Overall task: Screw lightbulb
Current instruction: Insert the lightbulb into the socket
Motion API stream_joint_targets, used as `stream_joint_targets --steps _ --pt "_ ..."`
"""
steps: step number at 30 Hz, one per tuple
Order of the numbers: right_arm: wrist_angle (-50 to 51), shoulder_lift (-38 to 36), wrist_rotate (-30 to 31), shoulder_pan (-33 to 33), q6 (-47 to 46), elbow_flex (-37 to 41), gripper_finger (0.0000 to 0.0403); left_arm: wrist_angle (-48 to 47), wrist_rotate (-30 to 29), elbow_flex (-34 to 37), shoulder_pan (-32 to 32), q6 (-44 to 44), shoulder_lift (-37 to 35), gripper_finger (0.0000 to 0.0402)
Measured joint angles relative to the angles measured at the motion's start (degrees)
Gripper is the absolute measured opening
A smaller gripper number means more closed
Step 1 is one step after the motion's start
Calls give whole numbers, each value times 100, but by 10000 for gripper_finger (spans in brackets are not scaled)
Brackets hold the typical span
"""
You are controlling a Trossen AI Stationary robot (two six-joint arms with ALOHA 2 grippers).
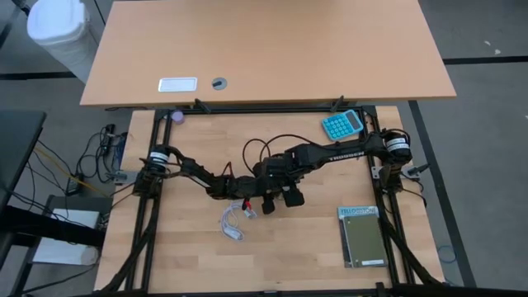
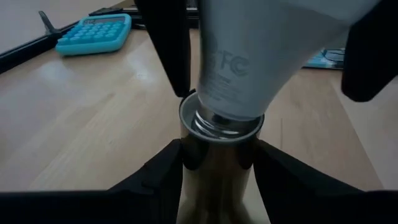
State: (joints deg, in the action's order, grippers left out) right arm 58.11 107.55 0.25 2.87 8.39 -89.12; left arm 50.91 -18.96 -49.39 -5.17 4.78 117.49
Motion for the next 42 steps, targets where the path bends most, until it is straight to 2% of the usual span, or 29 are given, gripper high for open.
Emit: stream_joint_targets --steps 25,37,42 --pt "-115 0 -10 -129 856 0 302 -138 111 -7 -2 61 -7 178" --pt "-455 2 -118 -115 922 -1 302 -157 118 -7 -4 127 -7 178" --pt "-284 0 -151 -83 838 -305 304 -162 118 -7 -4 127 -7 178"
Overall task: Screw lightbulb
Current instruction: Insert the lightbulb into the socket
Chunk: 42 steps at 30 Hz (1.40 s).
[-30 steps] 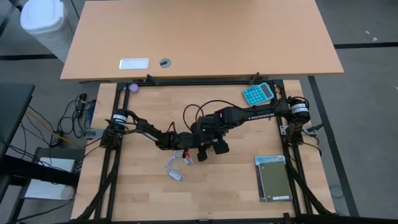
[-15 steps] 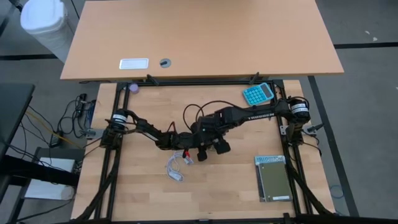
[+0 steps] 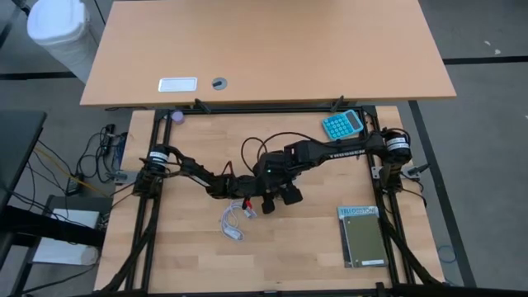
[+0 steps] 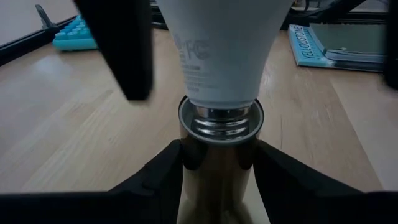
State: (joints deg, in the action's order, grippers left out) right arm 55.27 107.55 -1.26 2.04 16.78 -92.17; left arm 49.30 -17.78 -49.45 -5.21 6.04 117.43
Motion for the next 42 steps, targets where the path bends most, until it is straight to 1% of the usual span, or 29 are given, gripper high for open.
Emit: stream_joint_targets --steps 4,6,9,11,14,17,20,24,28,31,33,35,39,42 --pt "179 -26 4 4 -1 -309 316 -6 0 0 0 2 0 178" --pt "540 -29 53 5 -20 -583 323 -17 0 0 0 17 0 178" --pt "1137 -57 324 8 -105 -931 331 -45 0 0 -2 21 -3 178" --pt "1499 -145 469 22 -187 -987 334 -58 -2 0 -2 22 -4 178" --pt "1723 -395 490 22 -357 -866 334 -64 0 0 -2 22 -4 178" --pt "1671 -700 488 22 -454 -466 334 -72 -2 0 -2 22 -4 178" --pt "1339 -1119 555 22 -516 66 334 -76 -2 0 -2 22 -4 178" --pt "257 -2013 547 48 -615 963 334 -79 -2 2 -2 22 -4 178" --pt "-941 -2996 527 44 -844 2184 333 -79 -2 2 -2 22 -4 178" --pt "-1718 -3427 498 -23 -921 3072 333 -76 0 4 -2 22 -4 178" --pt "-2000 -3520 454 -53 -925 3408 333 -74 6 4 -2 22 -4 178" --pt "-2044 -3509 447 -78 -920 3568 333 -75 28 9 -2 22 -4 178" --pt "-2063 -3237 477 -154 -793 3632 333 -29 34 9 -1 20 -3 178" --pt "-2072 -2991 606 -184 -632 3578 333 5 54 8 19 20 4 178"
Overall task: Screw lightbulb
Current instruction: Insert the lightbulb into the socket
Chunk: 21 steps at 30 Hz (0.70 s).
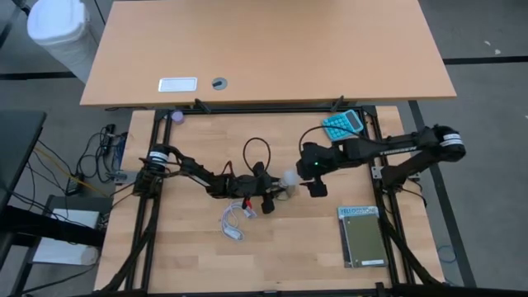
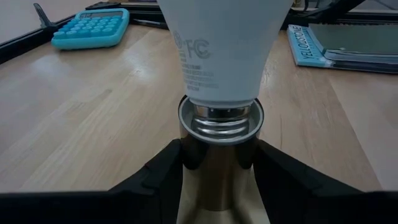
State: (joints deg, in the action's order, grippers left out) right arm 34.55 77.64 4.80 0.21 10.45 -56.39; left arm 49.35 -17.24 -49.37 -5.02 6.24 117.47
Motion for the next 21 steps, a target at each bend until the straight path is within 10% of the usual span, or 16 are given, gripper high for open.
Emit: stream_joint_targets --steps 21 --pt "10 860 -376 -84 637 -879 330 -67 10 -32 14 0 0 178"
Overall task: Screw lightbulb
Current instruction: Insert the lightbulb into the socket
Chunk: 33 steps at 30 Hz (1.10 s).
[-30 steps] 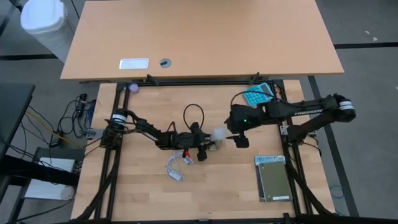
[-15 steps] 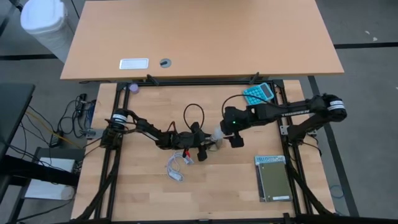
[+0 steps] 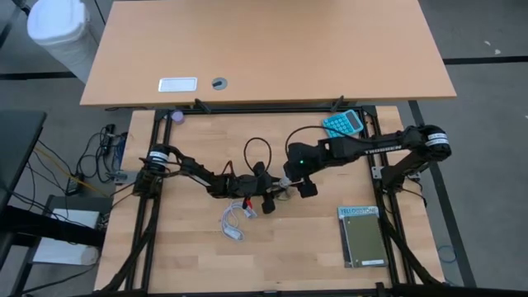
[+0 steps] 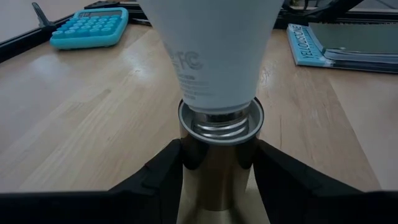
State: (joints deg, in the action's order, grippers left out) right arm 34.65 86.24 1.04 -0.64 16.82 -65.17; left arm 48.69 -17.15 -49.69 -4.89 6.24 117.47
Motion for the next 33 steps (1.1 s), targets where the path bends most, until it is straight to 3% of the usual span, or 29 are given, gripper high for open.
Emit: stream_joint_targets --steps 7,33 --pt "95 256 -252 -22 -9 -6 307 -2 -13 -2 0 0 0 178" --pt "-189 521 -421 -119 83 -1 304 24 -19 -2 2 0 0 178"
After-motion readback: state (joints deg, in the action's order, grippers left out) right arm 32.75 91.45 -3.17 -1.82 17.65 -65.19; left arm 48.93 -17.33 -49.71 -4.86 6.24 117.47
